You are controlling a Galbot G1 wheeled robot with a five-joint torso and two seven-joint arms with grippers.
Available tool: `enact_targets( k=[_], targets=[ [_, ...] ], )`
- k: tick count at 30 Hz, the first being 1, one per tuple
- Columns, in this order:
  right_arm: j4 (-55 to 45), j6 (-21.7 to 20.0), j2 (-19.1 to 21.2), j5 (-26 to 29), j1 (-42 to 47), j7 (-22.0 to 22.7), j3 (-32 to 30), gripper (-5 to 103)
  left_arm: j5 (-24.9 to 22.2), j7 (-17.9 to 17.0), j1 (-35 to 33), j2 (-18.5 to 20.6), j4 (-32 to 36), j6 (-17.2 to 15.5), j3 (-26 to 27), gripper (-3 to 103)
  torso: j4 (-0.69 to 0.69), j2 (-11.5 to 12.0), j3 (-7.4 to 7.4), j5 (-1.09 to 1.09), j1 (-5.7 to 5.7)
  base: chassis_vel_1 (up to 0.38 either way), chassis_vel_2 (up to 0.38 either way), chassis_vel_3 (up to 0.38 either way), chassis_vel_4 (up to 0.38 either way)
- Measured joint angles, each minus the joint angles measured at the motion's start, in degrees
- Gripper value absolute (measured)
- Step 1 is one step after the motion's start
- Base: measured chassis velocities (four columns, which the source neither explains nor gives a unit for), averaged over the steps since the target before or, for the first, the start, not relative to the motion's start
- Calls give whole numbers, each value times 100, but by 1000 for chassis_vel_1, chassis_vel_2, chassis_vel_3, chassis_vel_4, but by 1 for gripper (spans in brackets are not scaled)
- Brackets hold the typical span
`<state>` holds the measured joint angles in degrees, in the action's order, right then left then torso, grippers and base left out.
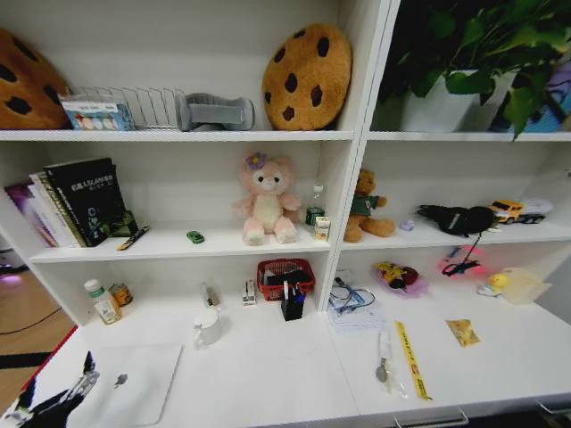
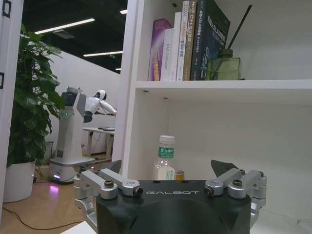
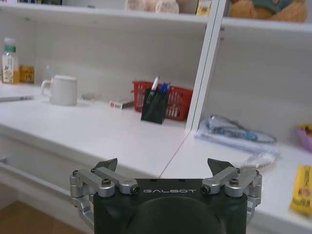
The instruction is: Organize the objects on the table.
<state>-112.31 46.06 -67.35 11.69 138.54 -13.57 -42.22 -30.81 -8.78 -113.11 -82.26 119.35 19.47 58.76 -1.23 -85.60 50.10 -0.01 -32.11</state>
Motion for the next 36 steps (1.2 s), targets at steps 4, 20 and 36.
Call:
enact_targets(
  k=[4,20,36],
  targets=[
    [-557,-11,-28,174,-81,300,-237,100,-22,63,-10,0,13,26,19,100,1,0,0,-1,0,0,0,0,0],
    [-1439,-1360,153,969,-1490,1599,-706,100,119,160,-175,-14,547,1,152,100,0,1,1,2,-1,0,0,0,0],
    [-1332,-1614,367,605,-1935,1807,-424,100,208,135,-103,-134,491,-78,77,100,0,1,0,1,-2,0,0,0,0]
  ],
)
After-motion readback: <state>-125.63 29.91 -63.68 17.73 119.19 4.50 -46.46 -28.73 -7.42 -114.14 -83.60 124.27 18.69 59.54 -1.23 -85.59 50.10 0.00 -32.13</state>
